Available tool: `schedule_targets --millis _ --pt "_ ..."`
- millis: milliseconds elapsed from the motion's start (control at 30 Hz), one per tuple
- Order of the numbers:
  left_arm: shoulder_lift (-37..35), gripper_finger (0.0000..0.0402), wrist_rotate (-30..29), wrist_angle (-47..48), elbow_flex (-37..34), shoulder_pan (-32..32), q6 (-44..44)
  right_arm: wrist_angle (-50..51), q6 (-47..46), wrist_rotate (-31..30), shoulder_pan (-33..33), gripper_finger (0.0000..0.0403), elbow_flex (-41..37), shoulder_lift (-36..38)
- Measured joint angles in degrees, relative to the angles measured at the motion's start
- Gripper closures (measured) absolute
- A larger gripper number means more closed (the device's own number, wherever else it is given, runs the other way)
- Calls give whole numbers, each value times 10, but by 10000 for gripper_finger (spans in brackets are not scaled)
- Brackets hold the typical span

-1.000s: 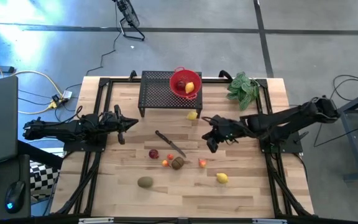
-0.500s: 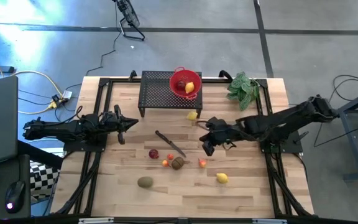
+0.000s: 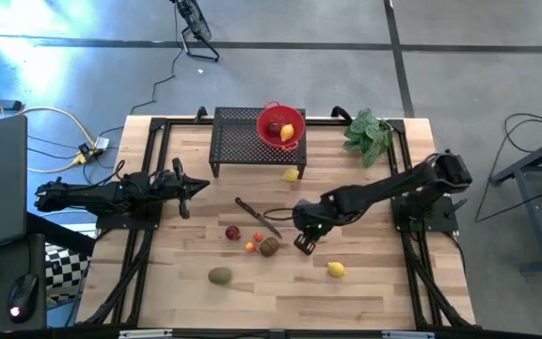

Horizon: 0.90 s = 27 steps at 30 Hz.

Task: Pick & Place Fruit
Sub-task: Put the bottom right pear into the colander on the shelf

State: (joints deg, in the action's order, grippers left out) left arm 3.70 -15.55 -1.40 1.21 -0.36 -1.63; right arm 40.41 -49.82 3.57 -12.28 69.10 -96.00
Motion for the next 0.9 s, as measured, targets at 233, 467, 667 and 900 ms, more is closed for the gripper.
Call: schedule_targets --millis 233,467,667,900 --pt "0 402 0 0 0 0 -1 -3 -8 29 5 400 0 -27" --pt "0 402 0 0 0 0 -1 -3 -28 28 2 379 0 -27" --pt "0 402 0 0 0 0 -1 -1 -30 22 -5 290 0 -27" --pt "0 402 0 0 0 0 0 1 -32 19 -21 184 0 -27"
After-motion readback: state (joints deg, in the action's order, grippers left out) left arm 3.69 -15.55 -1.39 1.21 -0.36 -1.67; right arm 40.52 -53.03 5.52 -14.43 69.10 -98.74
